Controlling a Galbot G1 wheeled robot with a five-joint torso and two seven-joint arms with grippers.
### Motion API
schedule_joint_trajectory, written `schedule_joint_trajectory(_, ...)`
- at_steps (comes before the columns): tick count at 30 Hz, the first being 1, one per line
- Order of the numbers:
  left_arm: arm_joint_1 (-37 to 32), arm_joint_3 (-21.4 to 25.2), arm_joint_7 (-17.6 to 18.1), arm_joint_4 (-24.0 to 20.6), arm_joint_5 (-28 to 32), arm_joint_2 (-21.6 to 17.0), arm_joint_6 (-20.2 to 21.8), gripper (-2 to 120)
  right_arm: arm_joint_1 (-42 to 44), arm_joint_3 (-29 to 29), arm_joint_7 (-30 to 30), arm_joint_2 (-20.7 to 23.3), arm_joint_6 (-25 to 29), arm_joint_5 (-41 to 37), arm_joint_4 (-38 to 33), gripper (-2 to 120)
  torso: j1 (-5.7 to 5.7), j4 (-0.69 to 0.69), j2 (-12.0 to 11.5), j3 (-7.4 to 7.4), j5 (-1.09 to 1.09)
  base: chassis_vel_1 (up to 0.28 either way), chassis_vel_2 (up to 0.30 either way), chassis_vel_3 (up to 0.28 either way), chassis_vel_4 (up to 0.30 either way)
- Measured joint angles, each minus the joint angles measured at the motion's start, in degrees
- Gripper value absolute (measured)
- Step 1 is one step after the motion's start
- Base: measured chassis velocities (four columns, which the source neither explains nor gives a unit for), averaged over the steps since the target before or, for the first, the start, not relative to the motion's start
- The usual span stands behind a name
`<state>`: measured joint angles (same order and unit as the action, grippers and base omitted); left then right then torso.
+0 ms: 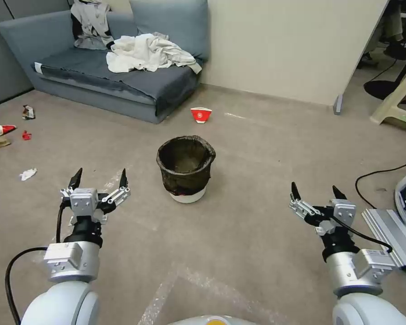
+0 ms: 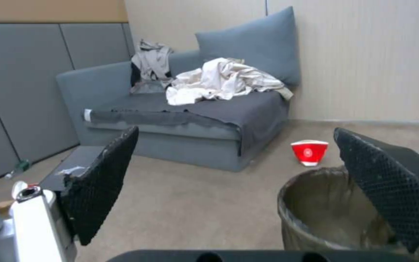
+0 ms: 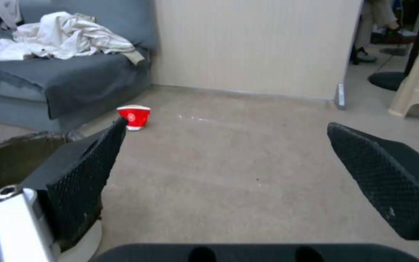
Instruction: Pick up the trash can from the floor.
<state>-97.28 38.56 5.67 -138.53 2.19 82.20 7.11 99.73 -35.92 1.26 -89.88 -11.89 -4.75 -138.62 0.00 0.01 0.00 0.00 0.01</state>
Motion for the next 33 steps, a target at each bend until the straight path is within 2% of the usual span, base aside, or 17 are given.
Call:
schedule_joint_trajectory(20, 0.76, -0.01, -0.26, 1.17, 1.44, -0.25, 0.91, 100, -0.21, 0.55, -0.25, -0.03, 0.01, 0.16, 0.83, 100, 0.01, -0.02, 0.00, 0.00, -0.01, -0.138, 0.137, 0.135, -0.146)
schedule_joint_trajectory(28, 2.34, -0.03, -0.38, 2.49, 4.23, -1.02, 3.02, 100, -0.51, 0.73, -0.27, 0.01, -0.01, 0.21, 1.35, 100, 0.00, 0.00, 0.00, 0.00, 0.01, -0.119, 0.118, 0.131, -0.118)
schedule_joint_trajectory(33, 4.78, -0.30, -0.79, 5.63, 8.57, -2.96, 5.57, 100, -0.92, 0.77, -0.48, 0.37, 0.28, -0.41, 1.49, 100, 0.00, 0.00, 0.00, 0.01, -0.01, -0.069, 0.061, 0.065, -0.070)
